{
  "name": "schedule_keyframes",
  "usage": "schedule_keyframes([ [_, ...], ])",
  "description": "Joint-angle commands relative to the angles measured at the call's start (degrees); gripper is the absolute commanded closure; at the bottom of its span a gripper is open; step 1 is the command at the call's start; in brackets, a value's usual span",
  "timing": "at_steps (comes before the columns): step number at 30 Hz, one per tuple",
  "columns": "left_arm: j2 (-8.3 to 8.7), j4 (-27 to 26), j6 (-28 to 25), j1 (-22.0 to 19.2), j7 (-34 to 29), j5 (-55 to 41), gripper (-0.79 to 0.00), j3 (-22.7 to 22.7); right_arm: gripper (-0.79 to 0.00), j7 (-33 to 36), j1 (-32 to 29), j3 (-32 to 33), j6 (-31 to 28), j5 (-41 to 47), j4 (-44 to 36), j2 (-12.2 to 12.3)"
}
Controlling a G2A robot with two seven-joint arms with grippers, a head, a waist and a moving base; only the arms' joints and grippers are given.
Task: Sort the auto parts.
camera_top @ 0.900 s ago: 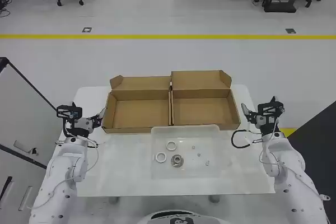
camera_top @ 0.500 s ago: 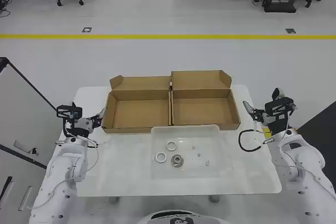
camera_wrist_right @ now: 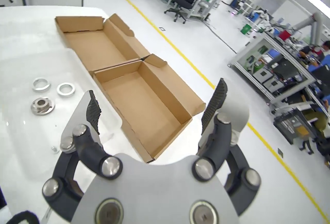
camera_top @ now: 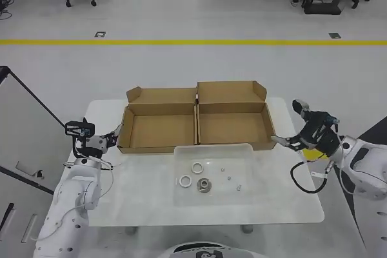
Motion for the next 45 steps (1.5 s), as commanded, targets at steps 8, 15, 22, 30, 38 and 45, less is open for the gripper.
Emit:
schedule_keyframes([
  [8, 0.0, 0.0, 0.0, 0.0, 0.0, 0.0, -0.785, 0.0, -0.785, 15.6, 7.1, -10.3, -3.4, 7.1, -1.5, 2.9],
  [15, 0.0, 0.0, 0.0, 0.0, 0.0, 0.0, -0.785, 0.0, -0.785, 23.6, 12.0, -18.2, -3.4, 13.7, 0.3, 7.0],
  [22, 0.0, 0.0, 0.0, 0.0, 0.0, 0.0, -0.785, 0.0, -0.785, 23.8, 16.5, -27.9, -3.2, 14.0, 3.5, 12.6],
  [30, 0.0, 0.0, 0.0, 0.0, 0.0, 0.0, -0.785, 0.0, -0.785, 28.9, 24.4, -39.9, 1.9, 22.7, 4.9, 18.2],
  [38, 0.0, 0.0, 0.0, 0.0, 0.0, 0.0, -0.785, 0.0, -0.785, 32.9, 32.0, -51.9, 5.9, 29.0, 6.9, 21.5],
  [45, 0.0, 0.0, 0.0, 0.0, 0.0, 0.0, -0.785, 0.0, -0.785, 33.9, 36.4, -58.3, 6.9, 31.2, 8.5, 22.7],
])
